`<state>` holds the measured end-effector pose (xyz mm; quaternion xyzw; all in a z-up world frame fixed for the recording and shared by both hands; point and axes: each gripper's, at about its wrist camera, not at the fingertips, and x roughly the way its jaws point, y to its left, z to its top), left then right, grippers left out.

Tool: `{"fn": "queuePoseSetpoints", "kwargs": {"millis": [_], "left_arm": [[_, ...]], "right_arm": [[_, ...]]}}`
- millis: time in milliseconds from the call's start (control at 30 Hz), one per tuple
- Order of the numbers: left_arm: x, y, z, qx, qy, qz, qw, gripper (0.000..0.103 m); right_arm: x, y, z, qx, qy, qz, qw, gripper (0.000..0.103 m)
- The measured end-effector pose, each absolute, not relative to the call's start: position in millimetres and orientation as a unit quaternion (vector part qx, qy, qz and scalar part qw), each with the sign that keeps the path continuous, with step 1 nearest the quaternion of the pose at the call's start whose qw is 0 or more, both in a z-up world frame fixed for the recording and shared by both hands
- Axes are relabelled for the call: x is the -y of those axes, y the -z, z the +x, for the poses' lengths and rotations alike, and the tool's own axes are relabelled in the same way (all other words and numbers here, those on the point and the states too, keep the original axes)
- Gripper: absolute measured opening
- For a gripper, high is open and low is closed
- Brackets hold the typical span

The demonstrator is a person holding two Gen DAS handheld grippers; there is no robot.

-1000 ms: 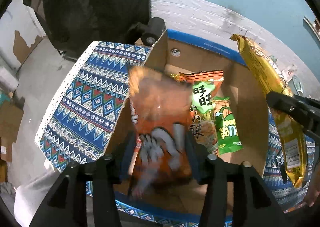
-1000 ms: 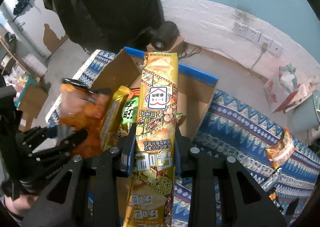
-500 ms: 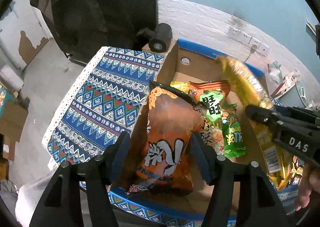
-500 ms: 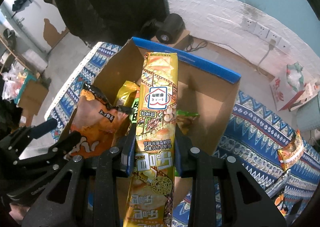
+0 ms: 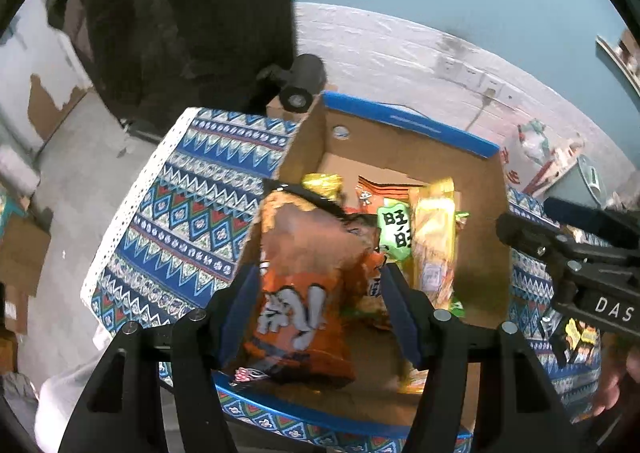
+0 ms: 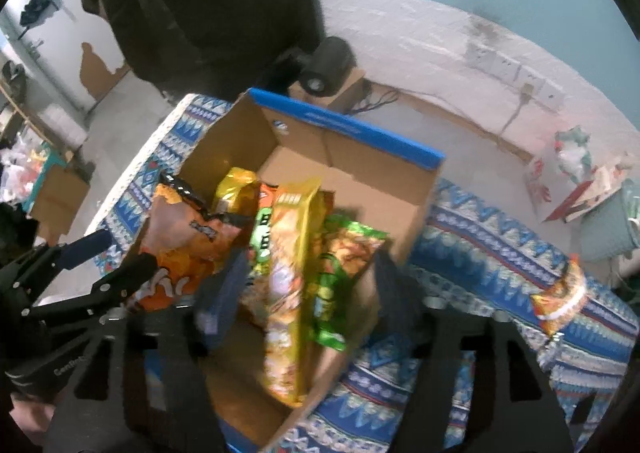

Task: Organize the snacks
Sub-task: 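Lower both snacks into the box and open both tools, then move both tools back over the remaining snack pile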

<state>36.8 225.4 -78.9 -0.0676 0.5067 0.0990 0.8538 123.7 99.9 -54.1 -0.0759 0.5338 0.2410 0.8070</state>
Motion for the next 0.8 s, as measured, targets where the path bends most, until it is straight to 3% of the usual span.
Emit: {"fn": "queuePoseSetpoints", "kwargs": {"millis": [200,367,800], "left_arm": [[-197,68,36,-0.503,-0.066,-0.061,0.86,0.069],[-167,55,35,-0.487,-0.05,-0.034,0.871,0.079],[-86,59,35,-0.503,0.005,0.042,0.863,0.08]], "right_arm": [[-73,40,117,-0.522,-0.218,-0.093,0.819,0.076],[-41,34,111,-0.523,-0.203,-0.086,0.823,0.076],[52,35,100,-0.536,-0.144,-0.07,0.829,0.077]]}}
